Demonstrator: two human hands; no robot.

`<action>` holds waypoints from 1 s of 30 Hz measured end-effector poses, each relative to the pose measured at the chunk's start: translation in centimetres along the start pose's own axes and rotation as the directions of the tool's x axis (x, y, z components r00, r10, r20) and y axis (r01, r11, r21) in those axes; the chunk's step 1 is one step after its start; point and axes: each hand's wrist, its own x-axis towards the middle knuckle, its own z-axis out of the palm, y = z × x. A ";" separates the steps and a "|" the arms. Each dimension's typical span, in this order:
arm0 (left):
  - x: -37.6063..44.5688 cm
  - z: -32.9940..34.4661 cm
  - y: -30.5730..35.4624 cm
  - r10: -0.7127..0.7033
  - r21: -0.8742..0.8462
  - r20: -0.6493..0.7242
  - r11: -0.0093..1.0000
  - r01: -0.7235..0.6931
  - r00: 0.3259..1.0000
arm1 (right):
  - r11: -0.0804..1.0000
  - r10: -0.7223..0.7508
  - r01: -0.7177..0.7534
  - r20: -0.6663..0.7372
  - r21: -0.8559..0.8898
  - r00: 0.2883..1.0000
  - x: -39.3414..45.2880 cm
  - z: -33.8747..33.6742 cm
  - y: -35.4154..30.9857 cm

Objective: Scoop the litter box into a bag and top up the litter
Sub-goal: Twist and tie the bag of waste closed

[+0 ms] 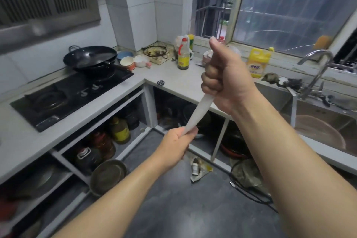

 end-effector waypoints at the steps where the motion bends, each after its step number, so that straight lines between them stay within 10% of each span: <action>1: -0.1 -0.5 -0.1 -0.005 -0.003 -0.015 1.000 0.005 1.000 | 1.000 -0.002 0.002 0.008 0.010 1.000 0.5 0.1 0.3; 21: -7.6 -11.3 -5.2 -0.077 0.130 -0.347 0.983 0.129 0.935 | 0.853 0.379 -0.343 -0.016 0.393 0.925 6.6 5.8 9.6; 23: -9.0 -13.3 -6.7 -0.124 0.094 -0.376 0.981 0.171 0.918 | 0.918 0.324 -0.275 -0.143 0.285 0.935 7.0 7.0 10.6; 25: -10.2 -15.2 -7.9 -0.156 0.075 -0.396 0.977 0.201 0.905 | 0.956 -0.016 -0.057 -0.248 -0.286 0.969 6.8 8.5 11.8; 27: -11.3 -17.3 -8.4 -0.171 0.094 -0.408 0.969 0.227 0.897 | 0.522 -0.352 0.240 0.050 -0.818 0.935 5.8 10.6 13.5; 30: -12.5 -20.7 -8.3 -0.178 0.147 -0.387 0.957 0.251 0.905 | 0.121 0.006 0.702 0.708 -0.702 0.706 2.4 15.6 16.6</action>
